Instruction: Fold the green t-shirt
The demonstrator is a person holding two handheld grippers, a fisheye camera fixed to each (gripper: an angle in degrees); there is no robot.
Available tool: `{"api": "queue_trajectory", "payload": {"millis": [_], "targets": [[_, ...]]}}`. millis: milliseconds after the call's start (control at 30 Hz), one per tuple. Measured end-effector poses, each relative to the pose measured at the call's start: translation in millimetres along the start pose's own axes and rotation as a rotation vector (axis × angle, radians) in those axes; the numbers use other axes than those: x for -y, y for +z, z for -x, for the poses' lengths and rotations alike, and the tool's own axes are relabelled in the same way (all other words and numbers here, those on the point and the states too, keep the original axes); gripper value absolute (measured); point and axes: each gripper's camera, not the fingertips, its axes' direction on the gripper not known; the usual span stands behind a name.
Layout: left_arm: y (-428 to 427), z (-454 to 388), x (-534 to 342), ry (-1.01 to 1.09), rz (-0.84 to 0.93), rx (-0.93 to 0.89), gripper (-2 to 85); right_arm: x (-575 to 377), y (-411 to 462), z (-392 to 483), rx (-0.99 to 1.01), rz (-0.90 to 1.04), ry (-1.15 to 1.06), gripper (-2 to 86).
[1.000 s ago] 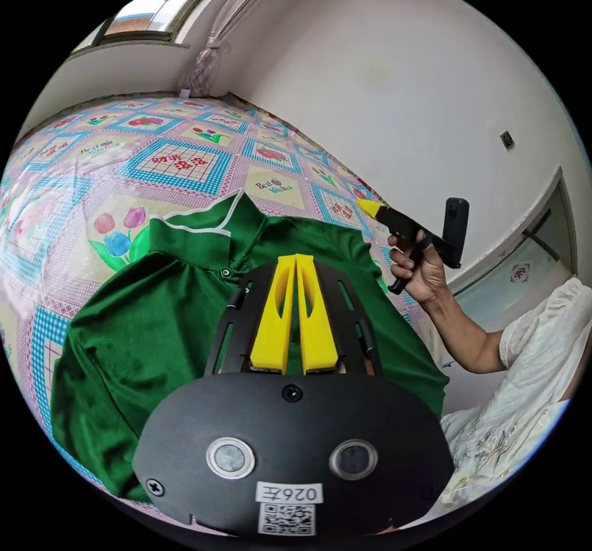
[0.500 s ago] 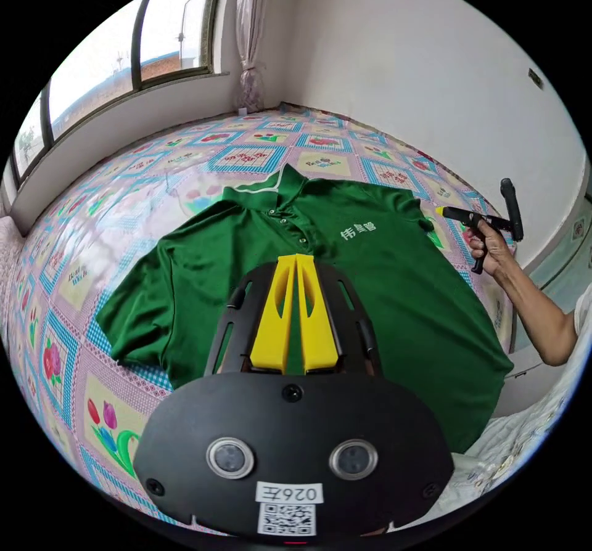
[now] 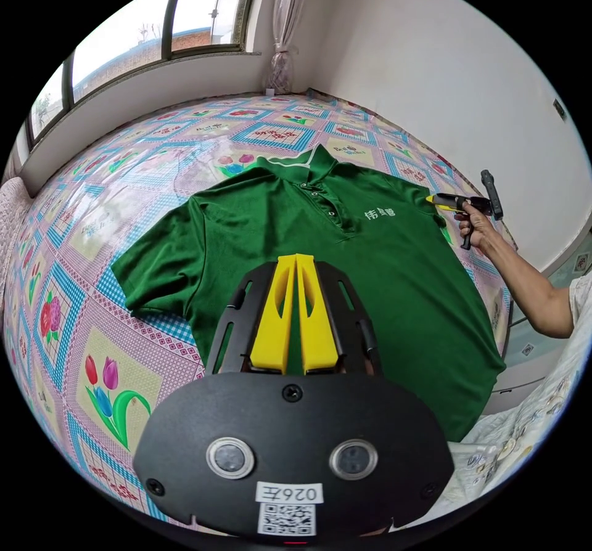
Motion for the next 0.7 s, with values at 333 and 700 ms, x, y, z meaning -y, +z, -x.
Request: {"api": "queue_trajectory", "payload": {"millis": [333,700], "targets": [[-5,24,-21,-0.012,-0.001,-0.020,-1.0,-22,-6,115,-0.183,-0.092,-0.228,-1.4],[-6,43,-47,-0.018,0.025,-0.064,-1.0,-167,67,355,-0.678,-0.167,-1.173,-1.4]]}}
